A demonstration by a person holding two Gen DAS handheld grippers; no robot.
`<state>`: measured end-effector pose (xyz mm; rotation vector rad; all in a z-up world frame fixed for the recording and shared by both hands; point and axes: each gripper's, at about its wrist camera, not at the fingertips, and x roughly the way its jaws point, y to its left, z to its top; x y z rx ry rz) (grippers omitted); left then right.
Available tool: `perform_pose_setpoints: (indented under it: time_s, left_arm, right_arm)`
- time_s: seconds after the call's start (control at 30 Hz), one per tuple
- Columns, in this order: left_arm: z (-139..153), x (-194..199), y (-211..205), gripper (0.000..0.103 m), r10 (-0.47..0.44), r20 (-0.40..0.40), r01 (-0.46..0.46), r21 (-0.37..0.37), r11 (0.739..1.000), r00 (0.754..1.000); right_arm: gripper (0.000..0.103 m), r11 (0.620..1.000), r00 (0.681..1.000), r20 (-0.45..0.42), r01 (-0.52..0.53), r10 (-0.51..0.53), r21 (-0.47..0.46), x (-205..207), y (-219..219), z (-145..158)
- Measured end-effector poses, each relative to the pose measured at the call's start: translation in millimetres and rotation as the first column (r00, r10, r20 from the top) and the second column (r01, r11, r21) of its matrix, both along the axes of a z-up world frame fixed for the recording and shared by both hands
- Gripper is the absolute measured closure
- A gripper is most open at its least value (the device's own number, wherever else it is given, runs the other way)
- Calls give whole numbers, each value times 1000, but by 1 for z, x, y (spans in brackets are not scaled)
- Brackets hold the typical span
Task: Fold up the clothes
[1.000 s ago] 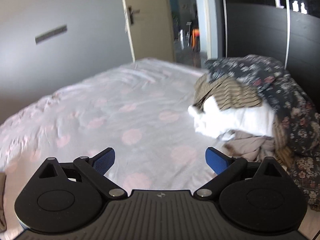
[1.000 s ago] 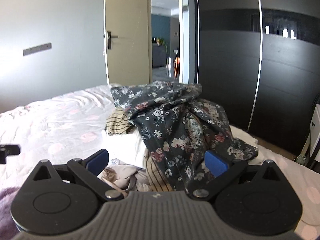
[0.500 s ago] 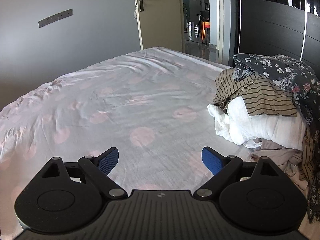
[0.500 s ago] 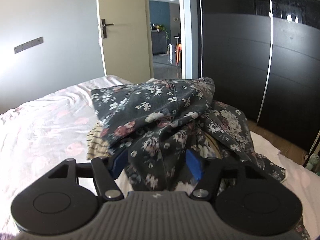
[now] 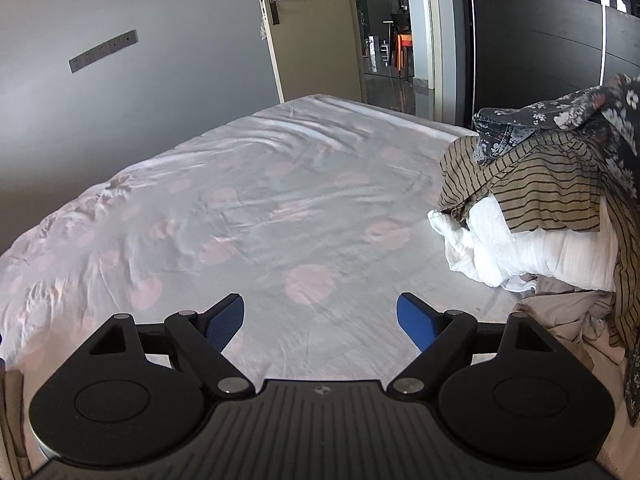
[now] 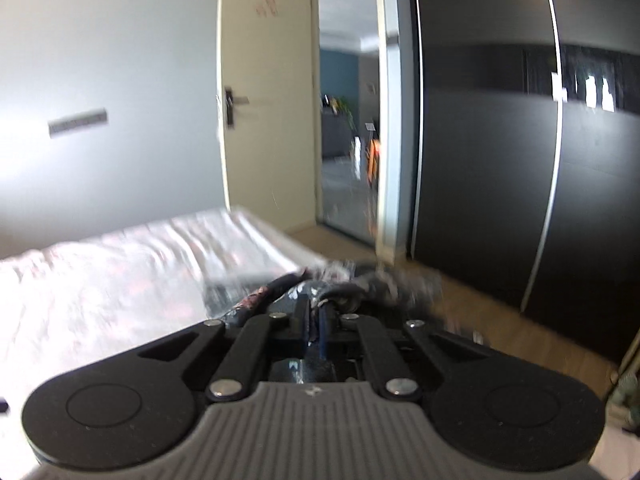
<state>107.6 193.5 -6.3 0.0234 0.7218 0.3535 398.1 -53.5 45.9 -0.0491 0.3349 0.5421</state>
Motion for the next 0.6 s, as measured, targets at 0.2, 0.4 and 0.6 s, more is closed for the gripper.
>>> perform_pose_setpoints:
  time_s: [0.2, 0.4, 0.6]
  left_arm:
    - [28, -28, 4, 19, 10, 47, -13, 48, 999, 999]
    - [56, -65, 19, 19, 57, 106, -67, 96, 993, 993]
    - [83, -103, 39, 19, 114, 158, -136, 140, 981, 981]
  right_arm:
    - [98, 986, 982, 112, -157, 152, 45, -48, 26, 64]
    - [98, 916, 905, 205, -394, 372, 76, -118, 77, 110]
    - [98, 777, 785, 189, -615, 589, 134, -174, 143, 128]
